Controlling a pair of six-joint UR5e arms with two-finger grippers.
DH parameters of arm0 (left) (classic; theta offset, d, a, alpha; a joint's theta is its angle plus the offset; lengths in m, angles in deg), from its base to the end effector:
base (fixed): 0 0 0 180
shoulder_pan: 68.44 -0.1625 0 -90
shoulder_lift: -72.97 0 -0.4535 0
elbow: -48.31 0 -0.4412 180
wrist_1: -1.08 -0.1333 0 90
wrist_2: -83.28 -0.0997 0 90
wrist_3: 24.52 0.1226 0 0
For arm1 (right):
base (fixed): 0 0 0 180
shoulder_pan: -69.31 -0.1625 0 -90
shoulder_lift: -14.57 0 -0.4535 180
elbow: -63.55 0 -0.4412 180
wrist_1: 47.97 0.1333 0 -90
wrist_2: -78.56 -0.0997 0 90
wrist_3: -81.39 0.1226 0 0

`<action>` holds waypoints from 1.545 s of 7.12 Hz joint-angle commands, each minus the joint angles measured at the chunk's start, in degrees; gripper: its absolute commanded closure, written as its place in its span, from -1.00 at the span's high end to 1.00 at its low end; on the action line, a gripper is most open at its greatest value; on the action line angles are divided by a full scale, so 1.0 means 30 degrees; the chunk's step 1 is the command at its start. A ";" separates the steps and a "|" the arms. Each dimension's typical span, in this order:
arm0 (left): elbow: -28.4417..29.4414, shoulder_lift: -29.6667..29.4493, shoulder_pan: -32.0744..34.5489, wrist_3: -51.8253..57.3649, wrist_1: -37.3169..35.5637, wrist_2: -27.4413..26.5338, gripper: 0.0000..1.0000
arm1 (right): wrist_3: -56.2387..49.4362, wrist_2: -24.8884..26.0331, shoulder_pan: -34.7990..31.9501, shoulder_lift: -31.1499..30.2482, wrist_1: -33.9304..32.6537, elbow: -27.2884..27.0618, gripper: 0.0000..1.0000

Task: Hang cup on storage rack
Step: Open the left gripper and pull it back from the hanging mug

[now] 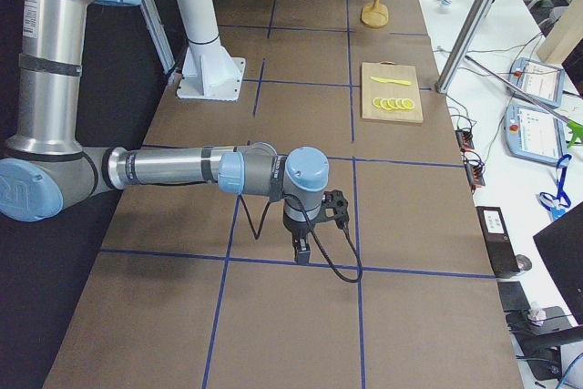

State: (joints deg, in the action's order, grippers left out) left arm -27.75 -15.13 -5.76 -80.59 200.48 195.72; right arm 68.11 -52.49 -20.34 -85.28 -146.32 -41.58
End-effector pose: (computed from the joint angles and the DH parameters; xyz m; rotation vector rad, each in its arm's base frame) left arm 0.1601 -0.4984 0.6296 0.9970 1.2878 -0.0659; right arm 0.0500 -0.4567 0.6664 0.0298 -0.7189 -0.2084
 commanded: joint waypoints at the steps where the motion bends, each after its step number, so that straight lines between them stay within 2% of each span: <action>1: -0.0455 0.0215 0.1913 0.9763 -0.5586 0.0195 1.00 | 0.0003 0.0000 0.0000 0.0000 0.0000 0.0003 1.00; 4: -0.2793 0.0275 0.5052 2.0882 -1.5077 0.0108 1.00 | 0.0032 -0.0029 0.0000 -0.0058 0.0000 -0.0026 1.00; 5: -0.3905 0.0217 0.5554 2.2973 -1.8676 0.0050 1.00 | 0.0032 -0.0029 0.0000 -0.0058 0.0000 -0.0026 1.00; 6: -0.4554 0.0072 0.6952 2.4908 -2.1641 -0.0676 1.00 | -0.0026 -0.0029 0.0000 -0.0058 0.0000 -0.0026 1.00; 7: -0.5140 -0.0046 0.7865 2.5943 -2.5093 -0.1495 1.00 | -0.0026 -0.0029 0.0000 -0.0087 0.0000 -0.0026 1.00; 9: -0.6109 -0.0134 0.8574 2.5112 -3.2939 -0.1300 1.00 | -0.0026 -0.0029 0.0000 -0.0117 0.0000 -0.0026 1.00; 10: -0.6142 -0.0628 1.0056 2.1507 -3.5647 0.1109 1.00 | -0.0055 0.0000 0.0000 -0.0117 0.0029 -0.0026 1.00; 11: -0.6055 -0.0488 1.0303 2.0398 -3.7270 0.5860 1.00 | -0.0056 0.0000 0.0000 -0.0117 0.0000 -0.0026 1.00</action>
State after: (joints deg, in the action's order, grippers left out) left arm -45.86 -16.41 23.03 -13.36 96.67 200.51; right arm 67.97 -52.52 -20.34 -85.62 -146.28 -41.66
